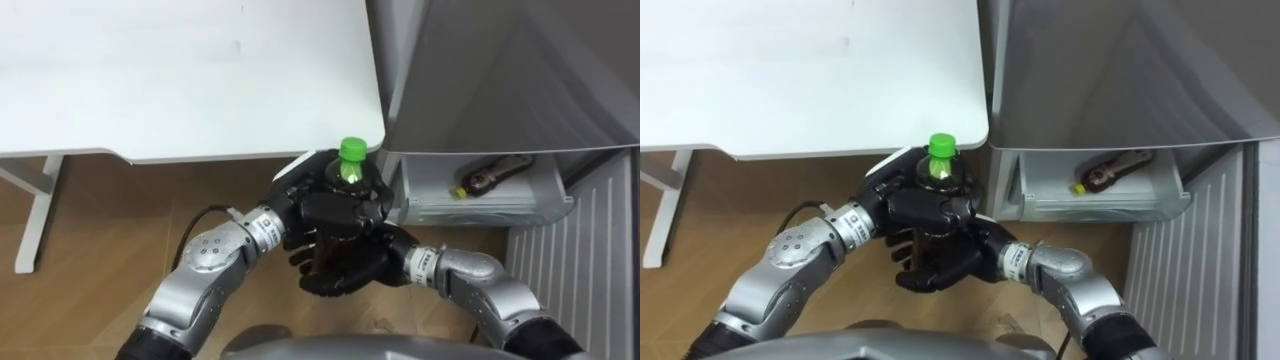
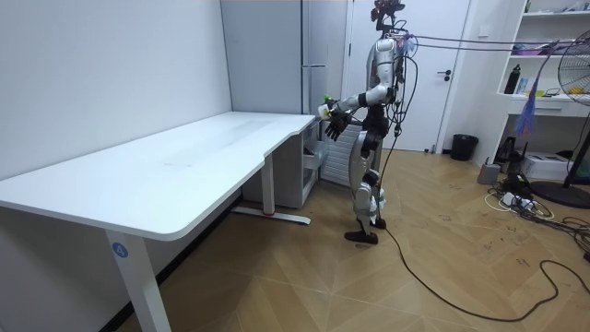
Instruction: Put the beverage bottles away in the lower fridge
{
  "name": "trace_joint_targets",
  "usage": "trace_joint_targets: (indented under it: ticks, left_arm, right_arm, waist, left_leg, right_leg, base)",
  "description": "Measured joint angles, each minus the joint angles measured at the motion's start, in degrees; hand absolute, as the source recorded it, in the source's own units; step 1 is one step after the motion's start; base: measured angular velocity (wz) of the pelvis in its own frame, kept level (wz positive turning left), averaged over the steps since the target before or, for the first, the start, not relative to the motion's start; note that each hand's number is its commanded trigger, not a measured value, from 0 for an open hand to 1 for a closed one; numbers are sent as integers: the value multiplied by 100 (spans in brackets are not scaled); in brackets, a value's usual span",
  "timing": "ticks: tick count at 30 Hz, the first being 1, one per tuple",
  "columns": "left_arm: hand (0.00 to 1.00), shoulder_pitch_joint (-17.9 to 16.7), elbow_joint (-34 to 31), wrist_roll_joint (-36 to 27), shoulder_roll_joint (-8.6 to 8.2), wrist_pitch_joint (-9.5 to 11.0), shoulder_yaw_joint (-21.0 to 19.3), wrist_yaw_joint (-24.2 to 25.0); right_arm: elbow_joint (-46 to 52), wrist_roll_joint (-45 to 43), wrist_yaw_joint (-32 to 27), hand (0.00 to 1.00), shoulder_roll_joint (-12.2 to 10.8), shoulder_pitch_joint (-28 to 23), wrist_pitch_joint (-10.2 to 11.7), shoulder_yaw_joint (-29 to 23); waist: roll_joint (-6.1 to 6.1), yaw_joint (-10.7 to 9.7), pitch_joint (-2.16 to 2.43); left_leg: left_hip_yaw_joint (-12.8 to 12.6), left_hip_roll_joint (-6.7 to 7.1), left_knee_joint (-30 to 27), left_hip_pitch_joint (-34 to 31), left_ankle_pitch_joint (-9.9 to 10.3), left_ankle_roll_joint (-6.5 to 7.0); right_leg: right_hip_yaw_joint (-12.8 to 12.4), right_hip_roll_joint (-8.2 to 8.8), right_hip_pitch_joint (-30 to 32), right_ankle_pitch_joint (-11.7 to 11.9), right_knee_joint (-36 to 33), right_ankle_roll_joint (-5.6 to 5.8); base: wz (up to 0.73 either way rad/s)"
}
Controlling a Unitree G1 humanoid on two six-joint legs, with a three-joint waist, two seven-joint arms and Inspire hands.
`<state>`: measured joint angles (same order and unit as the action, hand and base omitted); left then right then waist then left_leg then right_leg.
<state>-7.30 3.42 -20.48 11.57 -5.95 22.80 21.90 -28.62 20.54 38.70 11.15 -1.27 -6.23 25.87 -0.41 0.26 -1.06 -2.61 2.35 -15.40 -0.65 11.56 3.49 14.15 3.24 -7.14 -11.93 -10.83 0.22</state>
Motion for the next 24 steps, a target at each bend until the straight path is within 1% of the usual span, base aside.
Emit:
trace_joint_targets:
  ticks: [6,11,12,13,14,15,16,24]
  left_arm:
    - [100,-2,0,-140,-7,-1,-13,1]
    - [100,-2,2,-144,-14,-1,-1,-10]
    - [96,-2,2,-152,-14,-1,4,-19]
    - [81,-2,2,-156,-15,-1,5,-25]
    - [60,-2,2,-186,-14,-1,6,-40]
    - [8,-2,2,-195,-15,-1,4,-47]
    - [0,-2,2,-195,-15,-1,4,-48]
    - [0,-2,2,-230,-8,26,1,-112]
  right_arm:
    - [6,0,22,100,24,0,101,16]
    - [5,17,20,100,24,-2,105,34]
    - [5,22,15,100,27,-2,108,36]
    - [5,29,13,100,31,-2,111,42]
    - [5,60,6,100,38,-4,116,52]
    - [5,84,-2,100,38,-9,118,54]
    - [5,92,-5,100,38,-11,118,57]
    - [4,224,-9,100,62,-30,113,100]
  waist:
    - [11,3,11]
    - [-12,13,22]
    - [-15,14,23]
    - [-15,14,23]
    - [-16,14,23]
    - [-21,14,21]
    - [-23,15,21]
    - [-90,24,-8]
  left_leg:
    - [-2,-1,19,14,0,0]
    - [-4,-1,8,24,0,0]
    - [-6,-1,-2,24,0,0]
    - [-7,-1,-3,24,0,0]
    - [-8,-1,-3,24,0,0]
    - [-9,-1,2,26,0,0]
    - [-9,-1,4,25,0,0]
    - [-15,-2,8,20,0,0]
  right_leg:
    - [-2,-1,-1,0,-2,0]
    - [-2,-2,-3,0,-2,0]
    - [-1,-3,-3,0,-1,0]
    - [-1,-2,-3,0,-1,0]
    - [-1,-3,-2,0,-1,0]
    - [-2,-3,1,0,0,0]
    - [-2,-3,2,0,0,0]
    - [-3,-9,19,0,-1,0]
  base:
    - [0]
    - [0]
    - [0]
    - [0]
    - [0]
    - [0]
    - [0]
    - [0]
